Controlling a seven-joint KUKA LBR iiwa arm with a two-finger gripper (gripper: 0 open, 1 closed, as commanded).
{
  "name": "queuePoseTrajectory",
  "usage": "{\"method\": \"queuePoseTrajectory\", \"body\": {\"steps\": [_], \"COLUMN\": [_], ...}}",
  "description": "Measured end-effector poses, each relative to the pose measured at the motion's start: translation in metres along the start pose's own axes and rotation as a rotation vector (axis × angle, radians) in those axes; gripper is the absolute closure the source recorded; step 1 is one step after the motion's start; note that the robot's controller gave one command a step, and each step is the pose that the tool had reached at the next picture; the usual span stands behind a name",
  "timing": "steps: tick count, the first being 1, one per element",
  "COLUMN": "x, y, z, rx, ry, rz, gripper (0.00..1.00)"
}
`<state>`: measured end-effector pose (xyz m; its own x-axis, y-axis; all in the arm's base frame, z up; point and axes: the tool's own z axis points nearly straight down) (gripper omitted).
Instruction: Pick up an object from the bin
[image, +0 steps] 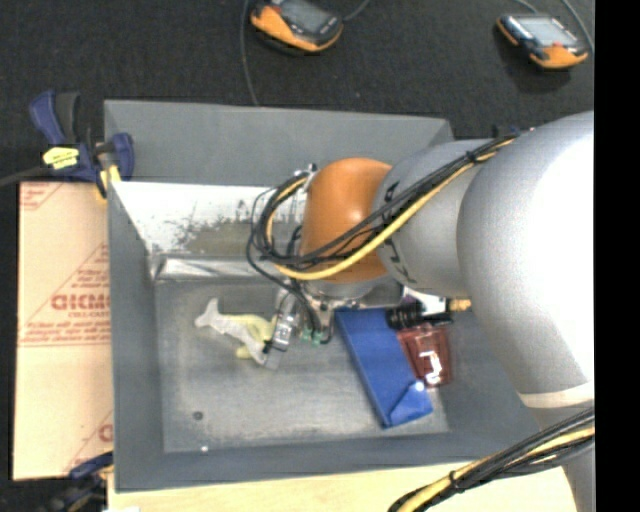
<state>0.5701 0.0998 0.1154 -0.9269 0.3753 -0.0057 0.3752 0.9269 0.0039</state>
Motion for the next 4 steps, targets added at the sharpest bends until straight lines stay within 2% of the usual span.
{"method": "queuePoseTrajectory", "body": {"steps": [1,2,3,4], "x": [-0.018,-0.067,-0.067,-0.039], "y": [-0.001,0.009,0.009,0.010], "z": [0.025,0.038,0.038,0.021], "rx": [-0.001,-0.005,-0.005,0.001], "ry": [-0.005,-0.005,-0.005,-0.002], "rz": [-0.146,0.077,0.077,-0.080], "gripper": [0.00,1.00,1.00,1.00]}}
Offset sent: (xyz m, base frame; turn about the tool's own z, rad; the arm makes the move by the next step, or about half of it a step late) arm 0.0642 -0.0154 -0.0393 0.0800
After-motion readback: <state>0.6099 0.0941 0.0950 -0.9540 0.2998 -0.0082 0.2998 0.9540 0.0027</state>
